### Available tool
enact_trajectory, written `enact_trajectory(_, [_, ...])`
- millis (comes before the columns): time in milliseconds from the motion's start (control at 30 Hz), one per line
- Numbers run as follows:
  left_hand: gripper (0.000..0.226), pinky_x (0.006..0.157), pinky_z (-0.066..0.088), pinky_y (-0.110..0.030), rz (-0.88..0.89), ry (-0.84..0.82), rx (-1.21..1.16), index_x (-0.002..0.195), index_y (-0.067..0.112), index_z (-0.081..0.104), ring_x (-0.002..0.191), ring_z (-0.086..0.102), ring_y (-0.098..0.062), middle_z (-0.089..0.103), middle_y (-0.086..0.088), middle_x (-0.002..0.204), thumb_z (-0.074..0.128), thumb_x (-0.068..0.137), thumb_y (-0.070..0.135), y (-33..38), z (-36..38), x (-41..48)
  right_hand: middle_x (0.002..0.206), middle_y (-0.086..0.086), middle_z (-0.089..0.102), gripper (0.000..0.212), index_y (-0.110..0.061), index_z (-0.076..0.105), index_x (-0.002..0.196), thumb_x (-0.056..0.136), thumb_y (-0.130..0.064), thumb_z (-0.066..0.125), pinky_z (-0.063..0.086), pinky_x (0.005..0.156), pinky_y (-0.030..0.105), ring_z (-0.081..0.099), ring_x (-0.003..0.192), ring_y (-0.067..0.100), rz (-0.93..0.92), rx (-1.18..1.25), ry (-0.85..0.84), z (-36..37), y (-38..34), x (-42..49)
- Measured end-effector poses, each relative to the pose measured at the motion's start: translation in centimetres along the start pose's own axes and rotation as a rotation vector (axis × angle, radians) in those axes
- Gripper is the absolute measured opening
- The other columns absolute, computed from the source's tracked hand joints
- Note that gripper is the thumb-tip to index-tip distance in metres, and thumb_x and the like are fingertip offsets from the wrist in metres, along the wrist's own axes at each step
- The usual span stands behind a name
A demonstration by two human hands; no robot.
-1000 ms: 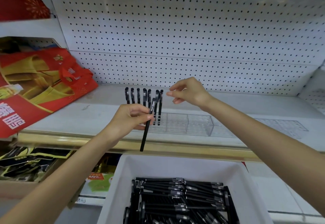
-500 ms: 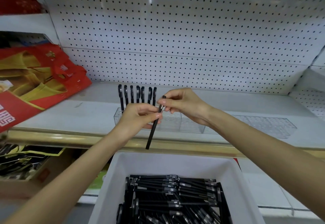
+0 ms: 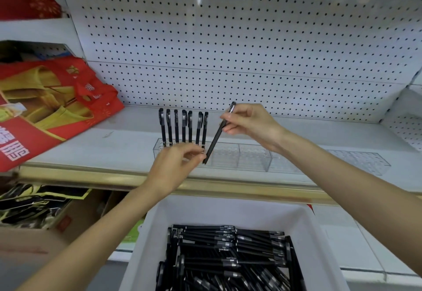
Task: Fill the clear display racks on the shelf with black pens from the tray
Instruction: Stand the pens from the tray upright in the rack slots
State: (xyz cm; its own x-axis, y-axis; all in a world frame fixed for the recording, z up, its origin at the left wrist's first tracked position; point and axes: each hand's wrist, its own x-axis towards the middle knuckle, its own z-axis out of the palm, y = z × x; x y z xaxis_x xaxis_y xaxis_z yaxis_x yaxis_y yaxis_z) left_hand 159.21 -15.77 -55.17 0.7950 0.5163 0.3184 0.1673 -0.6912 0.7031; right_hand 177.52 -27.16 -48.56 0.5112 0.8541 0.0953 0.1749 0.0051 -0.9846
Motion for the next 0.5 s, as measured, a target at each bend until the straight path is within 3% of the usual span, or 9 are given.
enact_trajectory(100, [0.052,0.106,0.035,-0.027,0.129,-0.13,0.454,0.14,0.021,0.046,0.131,0.044,-0.014,0.048,0.004,0.143,0.051,0.095,0.046,-1.5,-0.1,-0.8,0.079,0.016,0.067,0.024,0.017,0.061,0.099,0.088,-0.004,0.065,0.057,0.066,0.021,0.07,0.064,0.013,-0.078,-0.174,0.118,-1.1,-0.1,1.4])
enact_trajectory(167, [0.067,0.114,0.013,-0.022,0.162,-0.175,0.53,0.149,0.018,0.032,0.143,0.026,-0.015,0.031,0.001,0.155,0.043,0.094,0.055,-2.3,0.4,-0.9,0.077,0.014,0.068,0.025,0.016,0.061,0.098,0.087,-0.005,0.067,0.058,0.066,0.022,0.071,0.063,0.013,-0.101,-0.245,0.152,-1.2,0.2,2.1])
enact_trajectory(233, [0.084,0.114,0.002,-0.023,0.149,-0.205,0.602,0.152,0.016,0.023,0.146,0.018,-0.015,0.023,0.0,0.158,0.025,0.087,0.07,-2.8,0.8,-0.7,0.075,0.01,0.069,0.024,0.015,0.062,0.097,0.086,-0.005,0.068,0.058,0.066,0.022,0.071,0.063,0.013,-0.115,-0.275,0.164,-0.8,0.7,2.7])
enact_trajectory(367, [0.116,0.117,0.002,-0.027,0.114,-0.254,0.655,0.153,0.018,0.017,0.147,0.013,-0.014,0.017,0.0,0.16,-0.015,0.065,0.086,-3.9,1.1,-0.2,0.074,0.005,0.068,0.019,0.012,0.063,0.096,0.087,-0.004,0.067,0.058,0.066,0.021,0.071,0.063,0.012,-0.122,-0.267,0.172,0.1,1.5,3.4])
enact_trajectory(500, [0.116,0.12,0.008,-0.031,0.102,-0.278,0.666,0.153,0.018,0.019,0.146,0.016,-0.015,0.021,-0.001,0.159,-0.016,0.065,0.086,-4.4,1.3,0.3,0.073,0.004,0.069,0.011,0.005,0.065,0.092,0.087,-0.005,0.068,0.057,0.067,0.021,0.071,0.065,0.013,-0.118,-0.261,0.169,0.4,1.6,3.9])
